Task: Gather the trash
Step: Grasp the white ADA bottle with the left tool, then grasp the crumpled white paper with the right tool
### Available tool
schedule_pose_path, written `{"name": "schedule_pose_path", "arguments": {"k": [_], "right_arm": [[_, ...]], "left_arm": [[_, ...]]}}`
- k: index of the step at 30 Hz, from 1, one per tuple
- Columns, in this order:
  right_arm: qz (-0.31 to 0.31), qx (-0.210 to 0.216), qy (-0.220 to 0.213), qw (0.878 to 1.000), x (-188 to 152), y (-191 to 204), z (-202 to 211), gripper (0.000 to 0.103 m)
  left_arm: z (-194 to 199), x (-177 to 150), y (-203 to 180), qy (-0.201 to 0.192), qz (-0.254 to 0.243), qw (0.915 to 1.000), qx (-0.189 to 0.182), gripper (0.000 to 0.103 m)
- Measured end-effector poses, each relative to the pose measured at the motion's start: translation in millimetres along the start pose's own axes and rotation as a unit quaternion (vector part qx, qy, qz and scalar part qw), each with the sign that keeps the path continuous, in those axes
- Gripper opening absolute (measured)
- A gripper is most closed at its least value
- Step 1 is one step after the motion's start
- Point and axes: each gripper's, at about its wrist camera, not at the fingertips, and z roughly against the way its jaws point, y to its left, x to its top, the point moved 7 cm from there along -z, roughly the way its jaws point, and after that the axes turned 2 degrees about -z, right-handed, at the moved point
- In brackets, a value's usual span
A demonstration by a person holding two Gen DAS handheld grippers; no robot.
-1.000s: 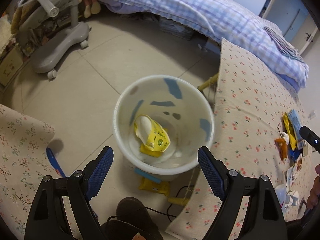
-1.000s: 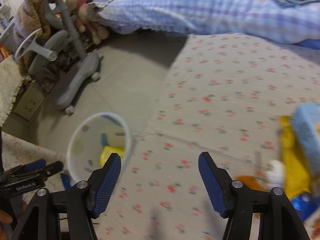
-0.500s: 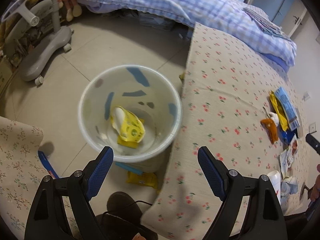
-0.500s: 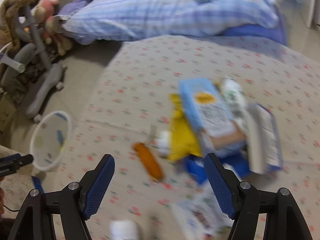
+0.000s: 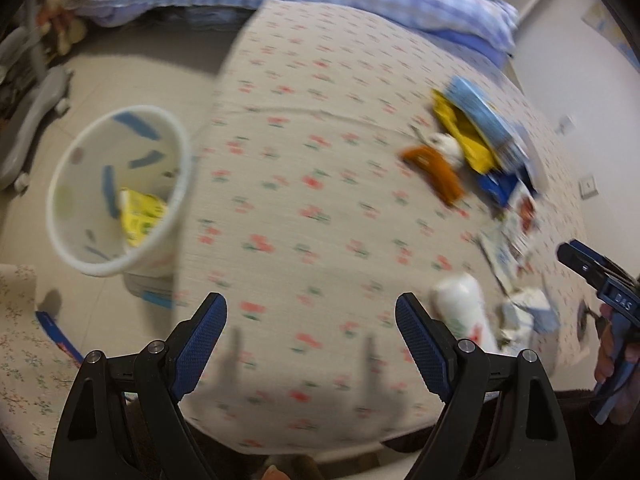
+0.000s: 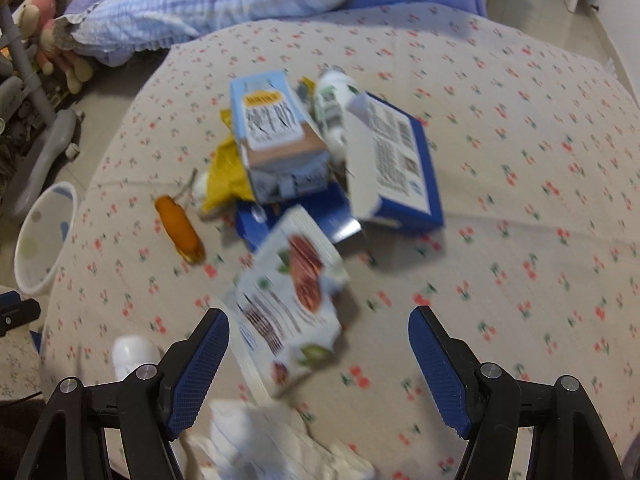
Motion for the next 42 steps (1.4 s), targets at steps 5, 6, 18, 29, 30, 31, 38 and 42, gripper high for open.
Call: {"name": "schedule_pose_path", "arguments": {"k": [5, 6, 18, 29, 30, 31, 38, 42], "right_arm": [[-0.007, -0.012, 0.004, 1.000, -14.4, -12.4, 6.7, 0.078], [-0.009, -0.014, 0.004, 1.000, -18.3, -16.8, 9.3, 0.078], [-0.036, -0.023, 0.008, 0.999, -47.6, -46.6, 23.9, 0.078], [-0.023, 0.001, 0.020, 1.000, -56.5, -28.6, 22.9, 0.078], [-0.019, 0.005, 0.021, 1.000, -57.1, -24.8, 22.8, 0.078], [-0.016, 0.007, 0.022, 1.000, -57.8, -21.4, 22.0, 0.078], [0.011, 0.020, 0.038, 0.999, -63.7, 5.2, 14.5, 0.078], [0.026, 0.021, 0.046, 0.998, -67.6, 19.2, 7.8, 0.078]], "left_arm": [[-9.1, -10.3, -44.4, 0.019, -0.021, 0.9989, -0.037, 0.088], [-11.3, -12.5, -53.0, 0.024, -0.025, 0.9984, -0.044, 0.088], [-38.7, -26.1, -114.0, 0.049, -0.058, 0.9953, -0.060, 0.065], [-26.1, -28.2, -106.5, 0.018, -0.092, 0.9943, -0.051, 0.041], [-22.7, -27.6, -102.0, 0.014, -0.093, 0.9944, -0.049, 0.041], [-19.2, -26.8, -97.0, 0.009, -0.093, 0.9946, -0.046, 0.041], [-3.3, -24.8, -64.5, -0.010, -0.077, 0.9964, -0.036, 0.040], [1.7, -24.6, -53.7, -0.021, -0.069, 0.9968, -0.033, 0.040]]}}
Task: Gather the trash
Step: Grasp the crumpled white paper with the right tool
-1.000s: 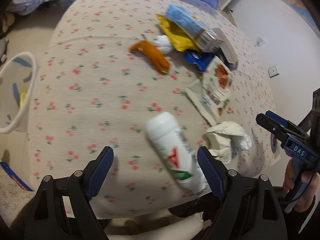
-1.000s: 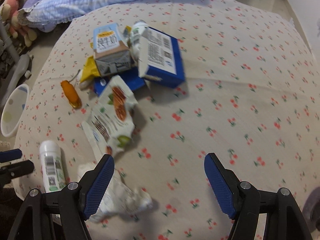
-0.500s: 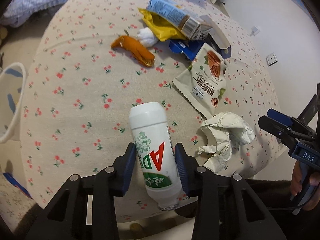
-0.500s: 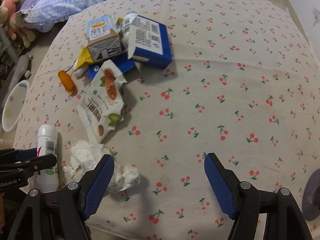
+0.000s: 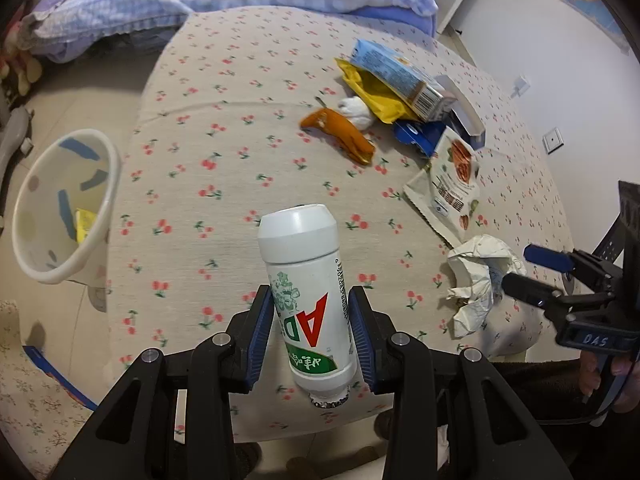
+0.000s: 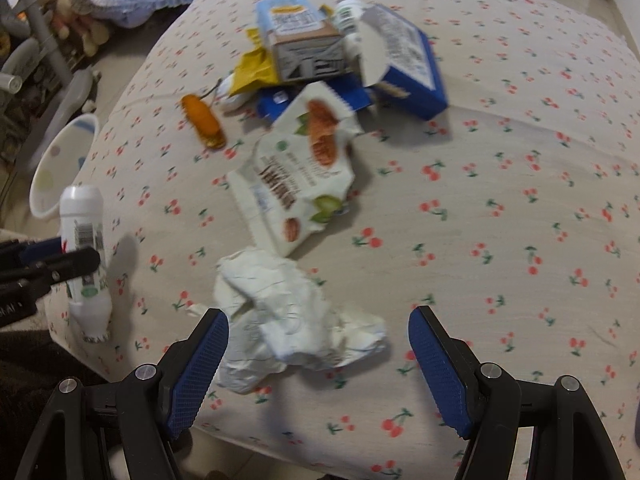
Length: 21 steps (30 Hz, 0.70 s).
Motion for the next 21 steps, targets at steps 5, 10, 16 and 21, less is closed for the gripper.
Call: {"name": "schedule_pose_path", "arguments": {"k": [5, 10, 16, 21], "right_arm": [[0.016, -0.002, 0.017, 1.000, -4.4, 14.2, -14.0, 0.078], [0.028, -0.011, 0.031, 0.999, -8.6, 22.4, -28.9, 0.078], [0.043, -0.030, 0.036, 0.998, -10.3, 25.9, -39.9, 0.075], [0.060, -0.045, 0.034, 0.997, -8.2, 29.6, -41.0, 0.047]], "left_arm": [[9.0, -4.0, 14.1, -0.009, 0.007, 0.9999, 0.002, 0.040], [15.7, -5.9, 24.1, -0.015, 0.014, 0.9998, 0.004, 0.040], [20.2, -6.0, 32.2, -0.020, 0.022, 0.9995, 0.001, 0.040], [23.7, -4.8, 35.2, -0.026, 0.027, 0.9993, -0.002, 0.040]]}}
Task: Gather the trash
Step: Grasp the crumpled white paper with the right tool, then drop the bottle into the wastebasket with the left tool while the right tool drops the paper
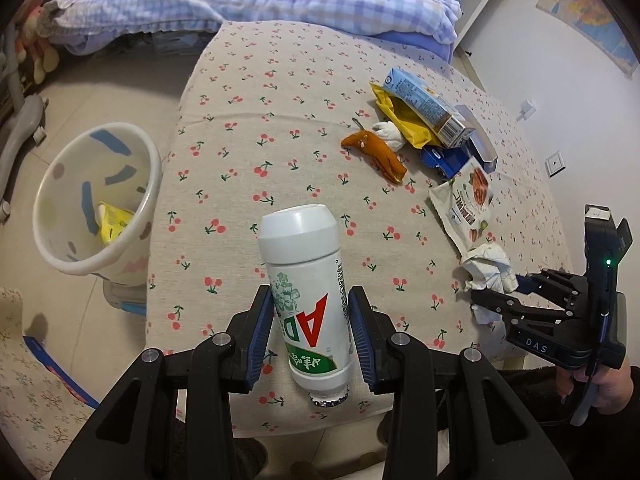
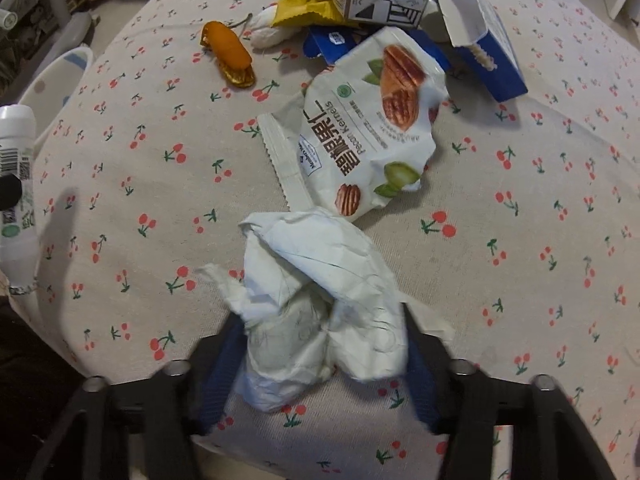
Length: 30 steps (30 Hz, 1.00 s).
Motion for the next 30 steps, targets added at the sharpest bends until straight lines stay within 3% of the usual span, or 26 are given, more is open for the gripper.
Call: {"name": "schedule_pose_path", "arguments": {"k": [1, 4, 17, 30], "right_arm": [[0.003, 0.000, 0.000, 1.000, 0.3, 0.9, 0.7, 0.039], [0.013, 0.004, -0.006, 1.000, 3.3, 6.6, 5.4, 0.031], [0.061, 0.040, -0.063, 0.995, 44.7, 71.2, 34.3, 0.031], [0.066, 0.085, -0.073, 0.991, 98.2, 132.6, 23.5, 0.031]], "left_arm": [[0.7, 0.4, 0.8, -0.001, 0.001, 1.0000, 0.000, 0.040], [4.4, 2.2, 3.9, -0.007, 0.006, 1.0000, -0.003, 0.040], [38.6, 23.6, 45.2, -0.062, 0.058, 0.9964, -0.004, 0.040], [56.2, 43.4, 160.1, -0.113, 0.163, 0.9787, 0.053, 0.040]]}}
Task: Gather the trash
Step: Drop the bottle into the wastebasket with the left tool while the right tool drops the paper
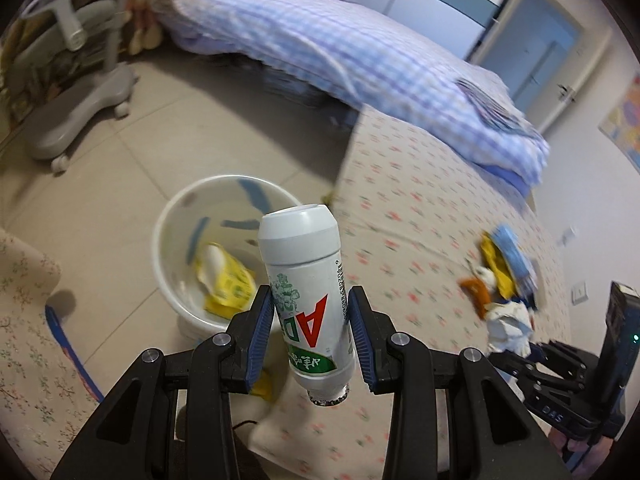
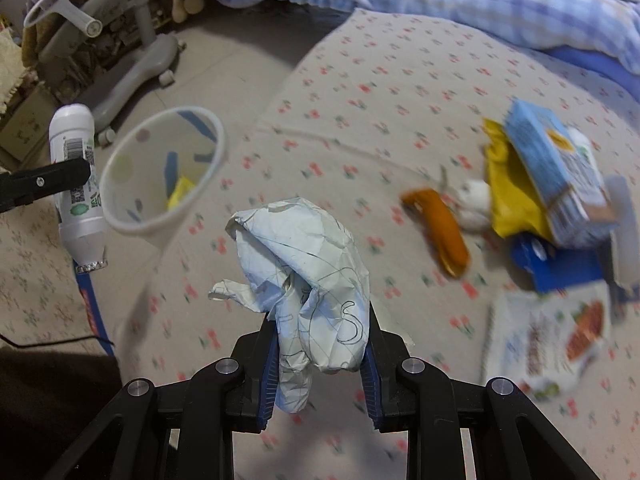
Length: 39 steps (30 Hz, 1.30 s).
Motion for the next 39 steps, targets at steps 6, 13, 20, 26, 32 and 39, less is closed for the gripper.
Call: {"name": "schedule_pose_path", "arguments": {"k": [6, 13, 20, 26, 32, 39], "right_arm": [[0.001, 0.019, 0.004, 1.000, 26.7, 20.4, -27.5, 0.031], [0.001, 0.024, 0.013, 1.000, 41.1, 32.3, -53.6, 0.031], [0.016, 0.031, 0.001, 0.999, 57.4, 44.2, -60.6, 0.031], [0.005, 0.043, -0.003, 0.999, 70.7, 47.5, -65.3, 0.031], [0.005, 0.066, -0.006, 0.998, 82.0, 58.8, -70.0, 0.032], [0.025, 0.093, -0.003, 0.995, 94.1, 85.1, -92.7, 0.033]], "left_arm": [[-34.0, 17.6, 35.8, 0.006, 0.019, 0.9990, 0.039, 0.040], [-59.6, 22.9, 65.2, 0.020, 0.040, 0.9966, 0.069, 0.041], [-65.7, 26.0, 78.3, 0.022, 0.043, 0.9961, 0.074, 0.042], [-67.1, 15.5, 87.5, 0.040, 0.060, 0.9927, 0.097, 0.077], [-47.4, 2.7, 107.0, 0.037, 0.077, 0.9853, 0.148, 0.090], [-32.0, -6.8, 125.9, 0.043, 0.085, 0.9806, 0.172, 0.090]]}}
